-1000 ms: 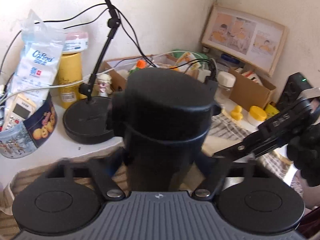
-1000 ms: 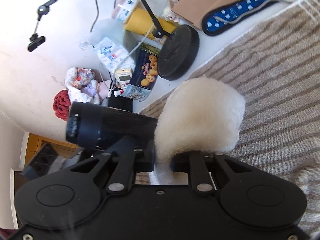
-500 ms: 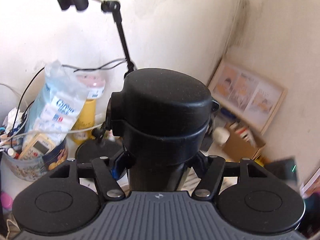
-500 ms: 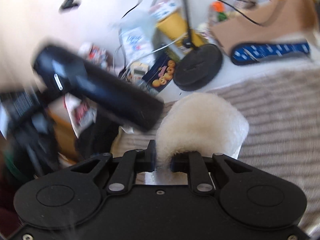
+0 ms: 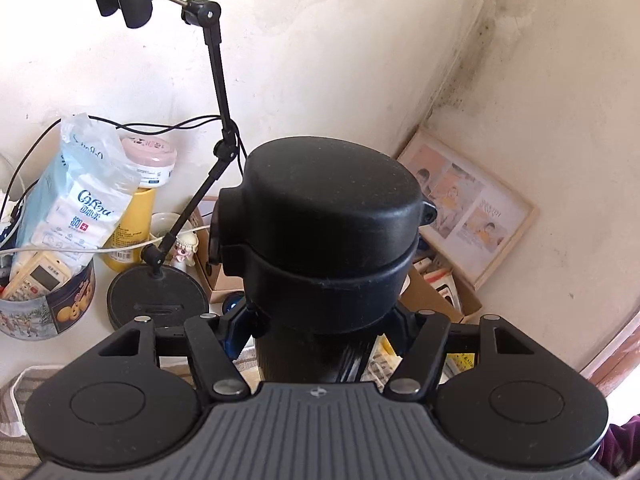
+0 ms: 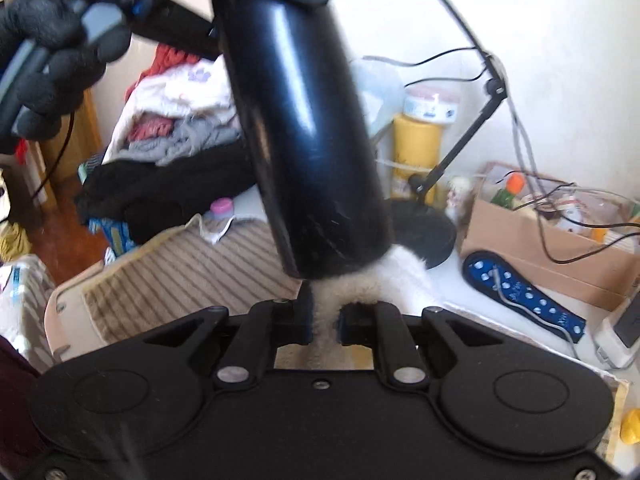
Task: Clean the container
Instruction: 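Tilt the tumbler upright with the left gripper while the right gripper wipes its base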
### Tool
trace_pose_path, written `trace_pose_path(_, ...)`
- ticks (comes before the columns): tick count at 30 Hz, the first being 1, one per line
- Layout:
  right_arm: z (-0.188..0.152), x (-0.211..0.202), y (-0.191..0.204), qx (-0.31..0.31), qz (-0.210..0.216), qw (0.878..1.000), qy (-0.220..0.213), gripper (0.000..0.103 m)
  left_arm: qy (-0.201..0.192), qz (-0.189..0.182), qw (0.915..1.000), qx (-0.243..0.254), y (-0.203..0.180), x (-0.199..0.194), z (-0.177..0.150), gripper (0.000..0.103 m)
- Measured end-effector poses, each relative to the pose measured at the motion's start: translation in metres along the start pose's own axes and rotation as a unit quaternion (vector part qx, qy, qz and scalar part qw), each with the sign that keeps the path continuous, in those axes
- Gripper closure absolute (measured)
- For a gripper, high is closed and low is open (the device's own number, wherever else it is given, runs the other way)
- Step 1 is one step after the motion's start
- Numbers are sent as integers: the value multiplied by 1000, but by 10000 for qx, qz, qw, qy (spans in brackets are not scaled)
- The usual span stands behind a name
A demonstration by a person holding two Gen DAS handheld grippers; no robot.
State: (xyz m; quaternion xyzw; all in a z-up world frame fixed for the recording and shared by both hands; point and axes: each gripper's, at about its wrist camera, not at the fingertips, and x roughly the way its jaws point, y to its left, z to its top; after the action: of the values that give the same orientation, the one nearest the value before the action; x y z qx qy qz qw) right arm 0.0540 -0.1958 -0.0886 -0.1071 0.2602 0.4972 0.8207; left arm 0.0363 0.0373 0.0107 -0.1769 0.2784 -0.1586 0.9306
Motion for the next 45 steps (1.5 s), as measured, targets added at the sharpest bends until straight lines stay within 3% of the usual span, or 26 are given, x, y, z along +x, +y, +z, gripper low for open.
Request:
trace_pose_path(4,1,-4,-3,32,31,9999,-125,93,-14,-262,9996,-137,-7,2,4,38)
trace_pose_path(7,4,-3,3,-86,170,9998,-103,93,-36,-183,9997,131,-17,7,7,38)
trace_pose_path(10,4,-6,14,-357,269,9989,-132,93,-17,-83,10000,41,-7,8,12,39)
trace_pose_path(19,3,-26,-9,-160,-161,9991,-362,93,-102,-348,9986,-389,6,3,16,39)
trace_pose_path(26,7,-11,2,-298,165,9991,-251,93,-208,-303,9988,-338,2,15,22,39)
trace_pose_path(30,5,-13,9,-332,480,9981,-197,93,-214,-24,9996,-198,12,17,21,39)
trace_pose_path(33,6,-22,9,-222,535,9980,-266,93,-233,-129,9984,-508,25,14,20,39)
trace_pose_path(41,5,-24,-13,74,25,9993,-374,93,-340,-299,9973,-573,19,11,24,39)
trace_pose_path(45,10,-11,-13,-35,58,9994,-330,93,-365,-323,9977,-467,9,16,26,39)
